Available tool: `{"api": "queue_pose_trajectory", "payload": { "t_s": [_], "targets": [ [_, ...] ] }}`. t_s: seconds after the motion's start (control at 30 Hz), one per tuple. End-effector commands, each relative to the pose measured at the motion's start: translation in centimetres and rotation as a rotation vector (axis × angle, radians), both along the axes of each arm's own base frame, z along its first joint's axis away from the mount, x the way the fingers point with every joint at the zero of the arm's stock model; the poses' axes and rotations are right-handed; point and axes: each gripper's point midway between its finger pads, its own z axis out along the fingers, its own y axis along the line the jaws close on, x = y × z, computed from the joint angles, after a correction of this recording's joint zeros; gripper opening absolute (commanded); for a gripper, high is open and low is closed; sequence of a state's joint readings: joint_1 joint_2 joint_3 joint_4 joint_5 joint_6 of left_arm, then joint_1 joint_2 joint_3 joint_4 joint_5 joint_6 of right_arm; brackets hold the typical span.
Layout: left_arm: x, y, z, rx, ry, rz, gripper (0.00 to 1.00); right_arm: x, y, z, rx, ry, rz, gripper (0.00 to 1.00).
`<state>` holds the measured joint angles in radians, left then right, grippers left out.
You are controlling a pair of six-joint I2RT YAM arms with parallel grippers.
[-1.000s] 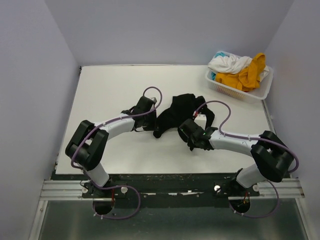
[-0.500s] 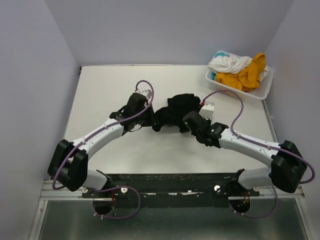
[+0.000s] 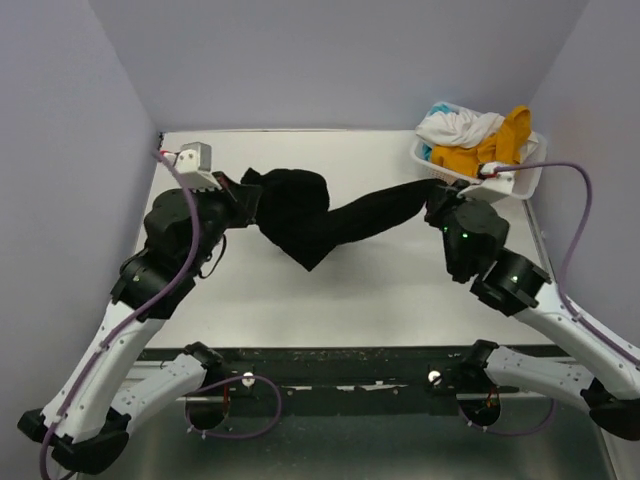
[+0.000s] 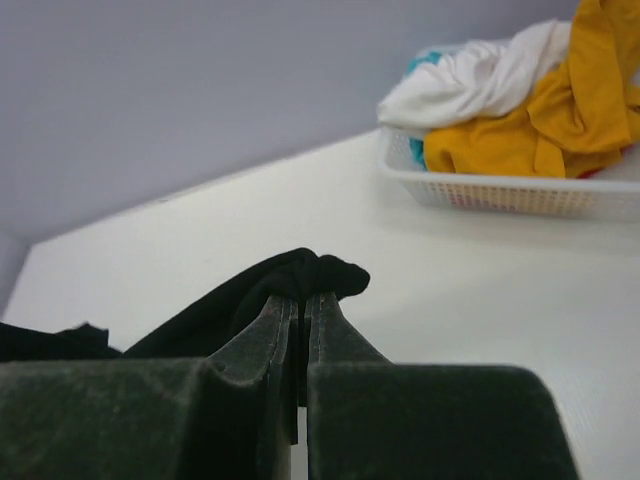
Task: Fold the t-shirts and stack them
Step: Flatten out the tshirt
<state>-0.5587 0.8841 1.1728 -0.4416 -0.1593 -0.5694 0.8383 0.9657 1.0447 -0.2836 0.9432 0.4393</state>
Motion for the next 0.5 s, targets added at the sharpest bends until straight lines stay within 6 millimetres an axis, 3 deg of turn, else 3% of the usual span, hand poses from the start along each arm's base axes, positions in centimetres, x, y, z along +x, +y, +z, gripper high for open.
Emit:
{"api": "queue_pose_trajectory", "payload": {
  "t_s": [0.0,0.13,0.23,0.37,0.47],
  "targets": [
    [-2.6,4.4,5.3,-0.014,-0.159,0.116,0.0,-2.1,-0.8,9.3,0.107,-0.23,0.114,0.01],
    [-5.3,7.3,9.2,-0.052,-0.264,0.171,0.0,-4.3,-0.2,14.6,0.161,-0.324,0.268,0.01],
    [-7.1,9.1,11.4,-0.072,-0.32,0.205,0.0,-5.3,-0.1,17.4,0.163,-0.369,0.323,0.01],
    [-9.4,10.5,15.1,-0.095,-0.422,0.202,0.0,-6.1,0.9,20.6,0.144,-0.424,0.402,0.01],
    [-9.1,10.8,16.2,-0.091,-0.444,0.229,0.0,-6.1,1.5,21.9,0.158,-0.432,0.428,0.01]
  ]
}}
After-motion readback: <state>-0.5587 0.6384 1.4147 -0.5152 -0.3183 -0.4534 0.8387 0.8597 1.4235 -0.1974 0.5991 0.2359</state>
